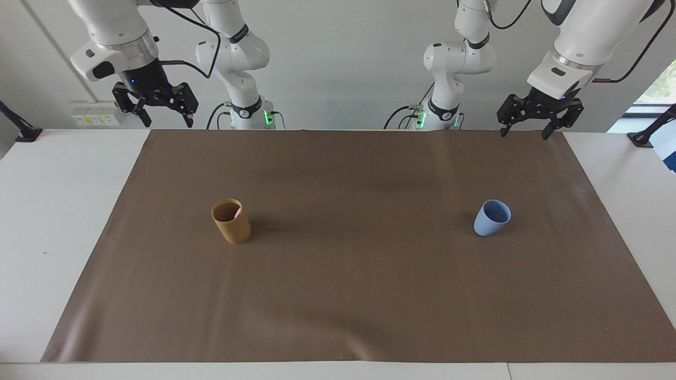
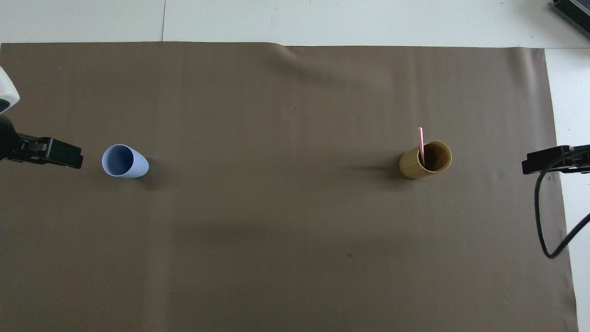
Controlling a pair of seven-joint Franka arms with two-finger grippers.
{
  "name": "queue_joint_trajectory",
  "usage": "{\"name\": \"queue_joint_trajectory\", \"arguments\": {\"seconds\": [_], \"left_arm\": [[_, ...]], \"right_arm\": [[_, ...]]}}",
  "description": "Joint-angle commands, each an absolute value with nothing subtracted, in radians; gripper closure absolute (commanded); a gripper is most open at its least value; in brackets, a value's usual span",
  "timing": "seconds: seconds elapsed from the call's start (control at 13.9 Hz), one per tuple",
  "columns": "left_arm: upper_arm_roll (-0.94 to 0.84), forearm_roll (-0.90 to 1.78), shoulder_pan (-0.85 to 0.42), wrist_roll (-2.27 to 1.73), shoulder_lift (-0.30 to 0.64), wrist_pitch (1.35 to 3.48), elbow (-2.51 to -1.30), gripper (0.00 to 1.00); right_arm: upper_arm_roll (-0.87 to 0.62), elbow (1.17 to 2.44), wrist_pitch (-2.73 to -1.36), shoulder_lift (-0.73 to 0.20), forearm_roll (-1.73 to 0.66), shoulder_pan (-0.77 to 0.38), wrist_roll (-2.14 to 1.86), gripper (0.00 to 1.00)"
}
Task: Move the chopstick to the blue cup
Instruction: 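Reach the left gripper to the blue cup and grasp it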
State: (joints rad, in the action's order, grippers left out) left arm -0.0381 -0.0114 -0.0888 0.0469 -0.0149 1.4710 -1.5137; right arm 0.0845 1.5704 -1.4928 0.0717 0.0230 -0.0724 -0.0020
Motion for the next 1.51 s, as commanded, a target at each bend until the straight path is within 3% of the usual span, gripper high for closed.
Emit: {"name": "queue_joint_trajectory", "arguments": {"seconds": [0.0, 0.72, 1.22, 1.43], "left_arm": [[-0.04, -0.012, -0.084, 0.061, -0.044, 1.466, -1.548, 0.0], [-0.04, -0.012, -0.032, 0.061, -0.049, 1.531, -1.581, 0.0], [-0.041, -0.011, -0.034, 0.126, -0.035, 1.857, -1.833, 0.0], [-0.041, -0.011, -0.006, 0.152, 0.032, 1.962, -1.868, 0.0]], "right_arm": [[0.08, 1.577, -1.493, 0.08, 0.006, -0.061, 0.014, 0.0], [0.08, 1.578, -1.493, 0.08, 0.005, -0.061, 0.014, 0.0], [0.08, 1.578, -1.493, 0.08, 0.006, -0.061, 0.014, 0.0], [0.08, 1.578, -1.493, 0.08, 0.005, -0.061, 0.014, 0.0]]}}
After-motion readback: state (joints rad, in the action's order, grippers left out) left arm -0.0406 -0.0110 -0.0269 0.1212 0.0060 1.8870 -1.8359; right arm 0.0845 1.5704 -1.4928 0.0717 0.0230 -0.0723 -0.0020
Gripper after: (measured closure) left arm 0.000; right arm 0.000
